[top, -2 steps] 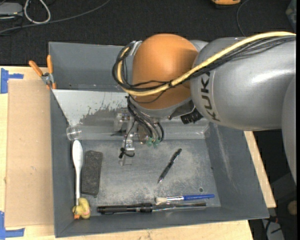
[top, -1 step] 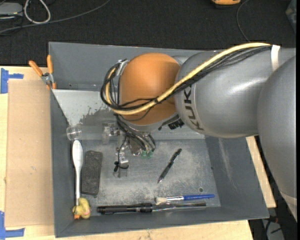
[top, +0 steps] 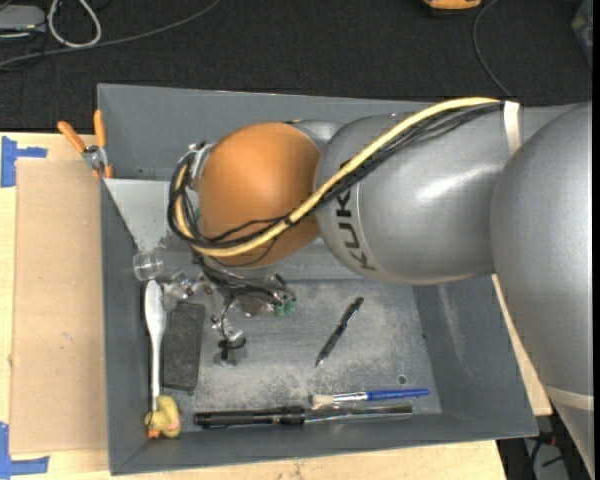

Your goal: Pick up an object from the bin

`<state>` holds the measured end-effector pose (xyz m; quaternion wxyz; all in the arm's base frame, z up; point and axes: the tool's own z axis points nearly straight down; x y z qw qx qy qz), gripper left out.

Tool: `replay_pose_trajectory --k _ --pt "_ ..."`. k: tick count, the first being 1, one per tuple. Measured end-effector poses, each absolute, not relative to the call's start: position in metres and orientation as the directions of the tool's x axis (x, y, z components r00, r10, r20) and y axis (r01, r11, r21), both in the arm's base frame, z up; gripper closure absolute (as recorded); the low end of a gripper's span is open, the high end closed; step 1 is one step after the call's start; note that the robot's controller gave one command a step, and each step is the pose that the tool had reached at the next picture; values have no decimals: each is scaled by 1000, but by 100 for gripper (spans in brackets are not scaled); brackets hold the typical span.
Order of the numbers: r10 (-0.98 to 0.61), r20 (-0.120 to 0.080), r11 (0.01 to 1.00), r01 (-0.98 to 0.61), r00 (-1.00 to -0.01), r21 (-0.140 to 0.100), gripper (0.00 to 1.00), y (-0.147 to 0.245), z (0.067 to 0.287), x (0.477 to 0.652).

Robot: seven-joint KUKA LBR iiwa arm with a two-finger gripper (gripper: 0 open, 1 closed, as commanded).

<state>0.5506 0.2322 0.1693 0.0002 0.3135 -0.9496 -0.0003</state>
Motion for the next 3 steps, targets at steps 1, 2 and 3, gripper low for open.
replay_pose_trajectory --k 1,2,3 --pt "-711 9 703 -711 -703 6 0 239 125 559" --pt "-921 -2 391 -921 -391 1 0 242 84 565" --pt "-947 3 321 -947 -321 9 100 245 70 564"
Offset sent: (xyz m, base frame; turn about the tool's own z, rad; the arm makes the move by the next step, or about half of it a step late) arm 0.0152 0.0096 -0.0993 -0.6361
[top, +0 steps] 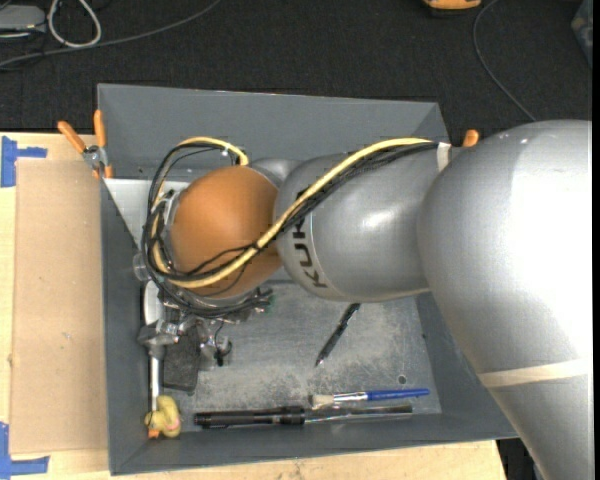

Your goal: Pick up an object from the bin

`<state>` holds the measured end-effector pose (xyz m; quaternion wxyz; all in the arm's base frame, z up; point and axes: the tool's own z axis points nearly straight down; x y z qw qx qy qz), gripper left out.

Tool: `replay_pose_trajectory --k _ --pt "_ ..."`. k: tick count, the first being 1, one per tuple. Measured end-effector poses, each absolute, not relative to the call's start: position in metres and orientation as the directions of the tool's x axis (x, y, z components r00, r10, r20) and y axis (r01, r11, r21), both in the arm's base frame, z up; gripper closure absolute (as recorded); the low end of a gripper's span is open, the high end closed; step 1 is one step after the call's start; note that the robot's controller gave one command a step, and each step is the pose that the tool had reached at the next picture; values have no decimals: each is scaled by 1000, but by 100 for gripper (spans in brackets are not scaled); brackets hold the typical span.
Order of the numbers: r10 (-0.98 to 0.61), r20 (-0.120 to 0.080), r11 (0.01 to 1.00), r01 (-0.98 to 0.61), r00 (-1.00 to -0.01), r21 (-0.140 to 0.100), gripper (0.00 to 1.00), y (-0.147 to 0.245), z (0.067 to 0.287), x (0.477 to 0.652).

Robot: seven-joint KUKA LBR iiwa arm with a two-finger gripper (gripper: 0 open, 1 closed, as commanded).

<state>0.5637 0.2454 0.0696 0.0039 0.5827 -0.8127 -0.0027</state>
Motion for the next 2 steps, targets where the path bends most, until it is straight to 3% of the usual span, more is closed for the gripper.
replay_pose_trajectory --k 1,2 --pt "-947 3 322 -947 -322 9 100 245 70 564" --pt "-946 8 323 -946 -323 15 100 245 109 561"
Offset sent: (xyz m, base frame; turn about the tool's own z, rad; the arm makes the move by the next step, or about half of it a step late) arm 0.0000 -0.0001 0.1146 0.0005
